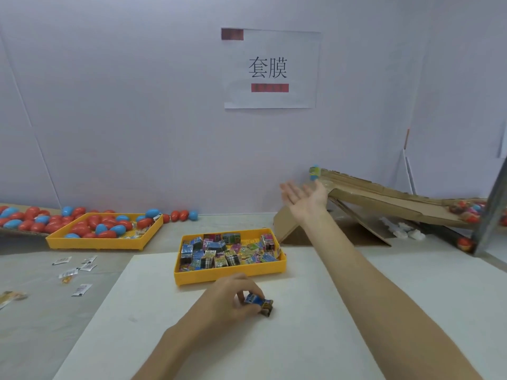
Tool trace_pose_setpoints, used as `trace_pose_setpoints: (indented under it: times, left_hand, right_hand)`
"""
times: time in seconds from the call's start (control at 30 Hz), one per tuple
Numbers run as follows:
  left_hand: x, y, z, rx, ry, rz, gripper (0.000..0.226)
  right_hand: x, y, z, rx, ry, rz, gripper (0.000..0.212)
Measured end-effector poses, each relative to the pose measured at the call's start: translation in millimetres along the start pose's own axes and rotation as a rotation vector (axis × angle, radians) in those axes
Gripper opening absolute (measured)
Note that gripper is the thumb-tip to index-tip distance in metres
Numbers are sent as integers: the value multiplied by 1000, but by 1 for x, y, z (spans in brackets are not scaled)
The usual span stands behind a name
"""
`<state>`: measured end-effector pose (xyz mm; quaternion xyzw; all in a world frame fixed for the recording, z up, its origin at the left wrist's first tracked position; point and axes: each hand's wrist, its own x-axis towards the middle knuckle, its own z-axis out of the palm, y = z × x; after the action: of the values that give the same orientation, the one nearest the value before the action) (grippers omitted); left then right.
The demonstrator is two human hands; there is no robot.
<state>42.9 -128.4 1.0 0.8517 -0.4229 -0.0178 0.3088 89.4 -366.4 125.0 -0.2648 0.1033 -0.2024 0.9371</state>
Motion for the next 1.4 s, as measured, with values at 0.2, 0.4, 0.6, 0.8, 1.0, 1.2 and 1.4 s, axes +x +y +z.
trace_pose_setpoints:
  times: [0.2, 0.4, 0.6, 0.8, 1.0, 1.2, 1.4]
  left_hand:
    - [-3, 0, 0, 2, 3, -10, 26]
    - [-5, 1, 1, -13, 90, 1, 22]
    - [-6, 2, -4, -193, 287, -82, 14]
    - [-6, 4, -15, -768, 418, -235, 13]
    - [-5, 6, -22, -1180, 446, -312, 16]
    - [-5, 6, -24, -1391, 408, -330, 23]
    - [-4, 5, -25, -1430, 402, -316, 23]
  right_hand:
    - [-21, 24, -57, -765, -66, -79, 20]
    - [-57, 53, -91, -1168, -396, -331, 25]
    - [-87, 56, -78, -1260, -698, -341, 17]
    - [-91, 56, -77, -1317, -754, -316, 18]
    - [-89, 64, -77, -1330, -719, -396, 24]
    - [-91, 72, -77, -1305, -708, -514, 20]
    - [-95, 78, -77, -1295, -676, -666, 13]
